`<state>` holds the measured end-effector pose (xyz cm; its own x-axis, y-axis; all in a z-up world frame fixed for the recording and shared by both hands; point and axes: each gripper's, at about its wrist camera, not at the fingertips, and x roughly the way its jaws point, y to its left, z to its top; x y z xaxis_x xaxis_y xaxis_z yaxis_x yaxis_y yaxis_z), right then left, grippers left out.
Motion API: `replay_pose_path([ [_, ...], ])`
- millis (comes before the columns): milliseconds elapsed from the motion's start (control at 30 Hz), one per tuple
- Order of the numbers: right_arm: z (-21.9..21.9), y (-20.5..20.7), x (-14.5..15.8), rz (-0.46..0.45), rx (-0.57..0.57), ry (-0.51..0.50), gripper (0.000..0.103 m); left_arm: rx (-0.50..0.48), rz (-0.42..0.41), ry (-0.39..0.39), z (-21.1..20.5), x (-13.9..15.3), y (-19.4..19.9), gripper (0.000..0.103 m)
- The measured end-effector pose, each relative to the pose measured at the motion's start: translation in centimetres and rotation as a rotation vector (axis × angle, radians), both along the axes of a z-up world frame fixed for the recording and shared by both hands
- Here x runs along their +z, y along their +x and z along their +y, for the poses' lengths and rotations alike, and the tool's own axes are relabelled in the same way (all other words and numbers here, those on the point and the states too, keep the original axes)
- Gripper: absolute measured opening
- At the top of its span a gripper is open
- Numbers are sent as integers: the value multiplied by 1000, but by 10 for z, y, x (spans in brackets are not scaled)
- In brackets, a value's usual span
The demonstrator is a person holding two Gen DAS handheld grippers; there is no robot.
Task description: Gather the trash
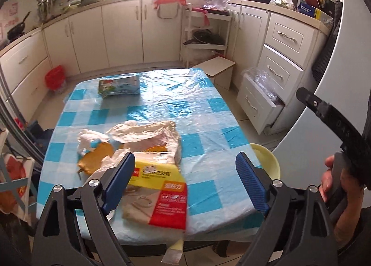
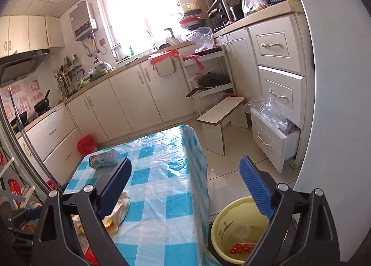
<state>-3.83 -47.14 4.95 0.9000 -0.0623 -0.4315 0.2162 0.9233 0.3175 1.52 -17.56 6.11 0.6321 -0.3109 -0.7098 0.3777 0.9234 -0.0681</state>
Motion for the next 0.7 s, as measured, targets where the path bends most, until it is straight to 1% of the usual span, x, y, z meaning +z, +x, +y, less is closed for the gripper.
replay_pose_path([
  [133,31,-17,-3,-10,28,-65,94,33,-29,14,22,4,-14,89],
  [267,50,-22,-4,-10,41,-96,96,60,-36,3,44,8,-23,90],
  [467,69,-16,-8,2,39,-136,96,106,-24,-24,67,5,-32,91],
  [700,78,-13,-11,8,32,-154,96,148,-45,-53,86,10,-46,93],
])
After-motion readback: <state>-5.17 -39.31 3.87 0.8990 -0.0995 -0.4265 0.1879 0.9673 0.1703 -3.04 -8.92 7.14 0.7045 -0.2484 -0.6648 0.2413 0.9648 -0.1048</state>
